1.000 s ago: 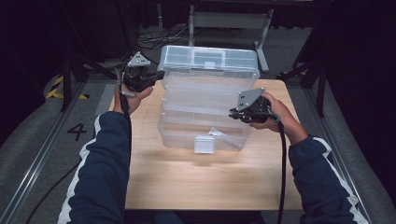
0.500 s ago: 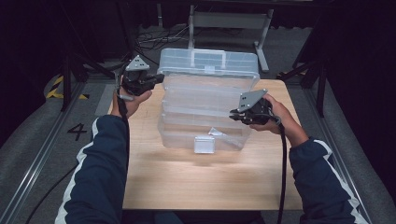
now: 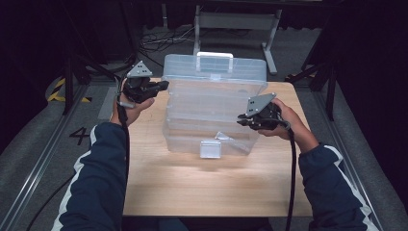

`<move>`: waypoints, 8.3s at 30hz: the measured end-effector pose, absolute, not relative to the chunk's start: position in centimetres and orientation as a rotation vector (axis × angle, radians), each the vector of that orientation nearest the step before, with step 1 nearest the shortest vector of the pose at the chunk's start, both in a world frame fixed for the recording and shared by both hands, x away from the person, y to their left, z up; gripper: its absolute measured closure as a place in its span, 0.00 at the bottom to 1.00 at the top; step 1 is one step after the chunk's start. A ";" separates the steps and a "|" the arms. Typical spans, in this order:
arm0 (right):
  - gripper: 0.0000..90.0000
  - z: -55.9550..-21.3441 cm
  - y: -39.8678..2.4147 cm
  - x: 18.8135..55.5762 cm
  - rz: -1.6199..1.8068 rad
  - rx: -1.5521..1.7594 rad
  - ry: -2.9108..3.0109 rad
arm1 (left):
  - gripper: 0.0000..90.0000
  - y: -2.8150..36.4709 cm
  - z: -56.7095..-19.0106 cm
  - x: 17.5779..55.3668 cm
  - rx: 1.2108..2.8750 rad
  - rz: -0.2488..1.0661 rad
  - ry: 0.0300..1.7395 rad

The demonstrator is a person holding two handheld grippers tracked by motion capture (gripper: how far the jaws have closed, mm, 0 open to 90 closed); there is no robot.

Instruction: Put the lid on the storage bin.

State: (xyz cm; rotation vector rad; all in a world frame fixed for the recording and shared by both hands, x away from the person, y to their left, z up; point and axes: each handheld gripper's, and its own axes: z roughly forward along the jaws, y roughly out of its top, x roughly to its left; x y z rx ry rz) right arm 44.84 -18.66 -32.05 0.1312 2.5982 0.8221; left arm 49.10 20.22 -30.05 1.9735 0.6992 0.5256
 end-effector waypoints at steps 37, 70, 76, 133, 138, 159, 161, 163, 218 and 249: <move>0.89 -32.6 -21.5 43.4 0.840 0.204 2.583 | 1.00 20.6 -31.7 46.3 2.053 0.499 0.626; 0.89 -33.3 -24.0 42.0 0.943 0.299 2.523 | 1.00 20.3 -33.8 44.5 2.129 0.494 0.593; 0.89 -33.7 -24.3 41.9 0.962 0.325 2.518 | 1.00 20.3 -34.2 44.2 2.132 0.495 0.593; 0.85 -35.9 -26.1 41.3 0.978 0.482 2.526 | 1.00 20.2 -37.1 42.1 2.286 0.517 0.569; 0.85 -36.2 -26.2 41.3 0.979 0.487 2.534 | 1.00 20.0 -37.2 41.9 2.320 0.530 0.558; 0.83 -37.2 -26.6 41.4 0.974 0.535 2.557 | 1.00 20.2 -38.0 41.4 2.358 0.513 0.561; 0.83 -37.3 -26.6 41.4 0.976 0.535 2.560 | 1.00 20.3 -38.0 41.4 2.357 0.510 0.562; 0.83 -37.4 -26.6 41.4 0.972 0.539 2.562 | 1.00 20.4 -38.1 41.4 2.356 0.510 0.562; 0.62 -39.4 -30.0 40.3 0.867 0.728 2.464 | 0.75 23.8 -41.5 38.2 2.433 0.548 0.641; 0.26 -46.9 -35.8 36.7 0.888 1.079 2.311 | 0.22 27.8 -47.4 34.4 2.317 0.404 0.873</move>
